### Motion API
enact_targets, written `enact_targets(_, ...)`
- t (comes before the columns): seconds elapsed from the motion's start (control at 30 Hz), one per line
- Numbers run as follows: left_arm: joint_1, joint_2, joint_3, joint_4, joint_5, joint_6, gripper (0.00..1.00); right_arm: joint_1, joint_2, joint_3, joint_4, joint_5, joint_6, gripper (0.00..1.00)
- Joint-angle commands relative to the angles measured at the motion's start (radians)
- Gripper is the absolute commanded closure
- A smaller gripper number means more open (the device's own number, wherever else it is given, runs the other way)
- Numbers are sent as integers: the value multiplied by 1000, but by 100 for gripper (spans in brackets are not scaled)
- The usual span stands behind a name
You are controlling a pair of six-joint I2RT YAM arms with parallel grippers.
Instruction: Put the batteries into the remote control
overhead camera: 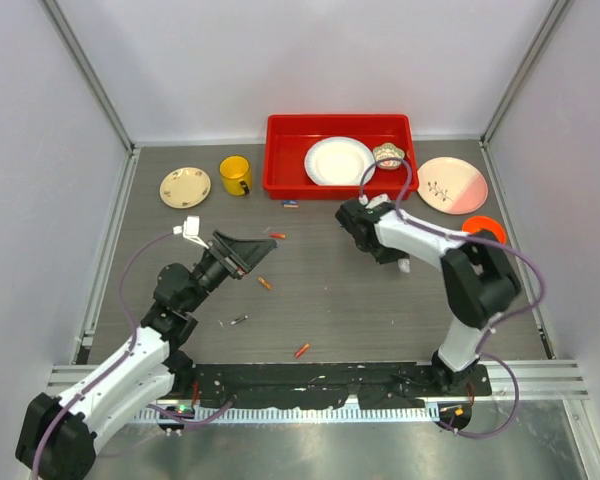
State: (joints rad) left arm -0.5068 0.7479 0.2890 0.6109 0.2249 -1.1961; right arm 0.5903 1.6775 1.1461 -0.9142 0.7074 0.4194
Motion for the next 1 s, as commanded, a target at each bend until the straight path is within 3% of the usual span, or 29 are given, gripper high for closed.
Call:
enact_targets(0.0,-2,-80,-26,-231,-56,119,1,-12,181,131,-25,139,-45,99)
enact_targets(0.3,-1,-173,-83,-273,-27,95,0,-20,350,190,-26,52,-85,97)
enact_targets(0.4,-1,-185,-94,-284,-24,93,0,-18,352,175,-17,-8,-88,79)
enact_targets(0.73,-1,-127,-97,-257,19,79,0,0,298,126,24,-85,-84,40)
enact_targets(0.97,-1,-124,-91,-273,21,92,0,17,211,118,47,-115,-48,34)
